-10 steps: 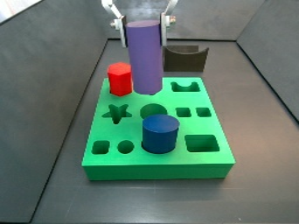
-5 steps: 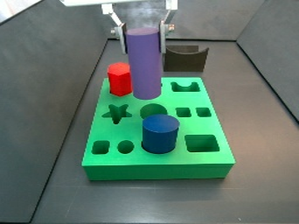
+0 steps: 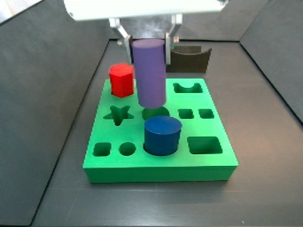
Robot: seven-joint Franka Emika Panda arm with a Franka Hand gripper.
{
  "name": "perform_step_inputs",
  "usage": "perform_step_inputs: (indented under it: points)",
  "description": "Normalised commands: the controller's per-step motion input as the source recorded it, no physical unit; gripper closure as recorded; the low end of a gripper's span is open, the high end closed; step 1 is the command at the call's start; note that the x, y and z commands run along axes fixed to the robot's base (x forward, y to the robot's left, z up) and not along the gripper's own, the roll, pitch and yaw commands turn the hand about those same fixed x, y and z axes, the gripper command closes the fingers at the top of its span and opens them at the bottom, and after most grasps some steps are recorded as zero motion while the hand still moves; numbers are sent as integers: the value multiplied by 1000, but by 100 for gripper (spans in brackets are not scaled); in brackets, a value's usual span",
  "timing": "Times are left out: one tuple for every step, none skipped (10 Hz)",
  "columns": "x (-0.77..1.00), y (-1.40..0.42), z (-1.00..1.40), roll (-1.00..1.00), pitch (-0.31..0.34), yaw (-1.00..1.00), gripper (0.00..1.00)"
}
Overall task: Pick up the round object. Move up. Move to above the board. Insert the round object.
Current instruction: Insert the round object.
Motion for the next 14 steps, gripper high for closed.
perform_step_inputs:
  points:
    - [226,-20,-291,70,-87,0,100]
    - [254,-31,-277,73,-91,0,100]
    - [249,-23,-286,84,-90,0,100]
    - [191,-20,-331,127,-89,0,100]
    - [34,-23,-340,254,-1,0,100]
    - [-49,-3,-391,333,3,0,100]
    - [-234,0,-460,234,19,-146,100]
    - [-389,0,-363,99,0,-274,100]
    - [-306,-29,-343,10,-17,-214,100]
    - [-77,-60,-397,0,-84,-106,100]
    - [0,-71,-531,36,-103,0,100]
    - [66,-146,-700,281,-61,63,100]
    - [63,-157,-471,383,-57,283,100]
    - [97,-140,-280,486,-36,500,100]
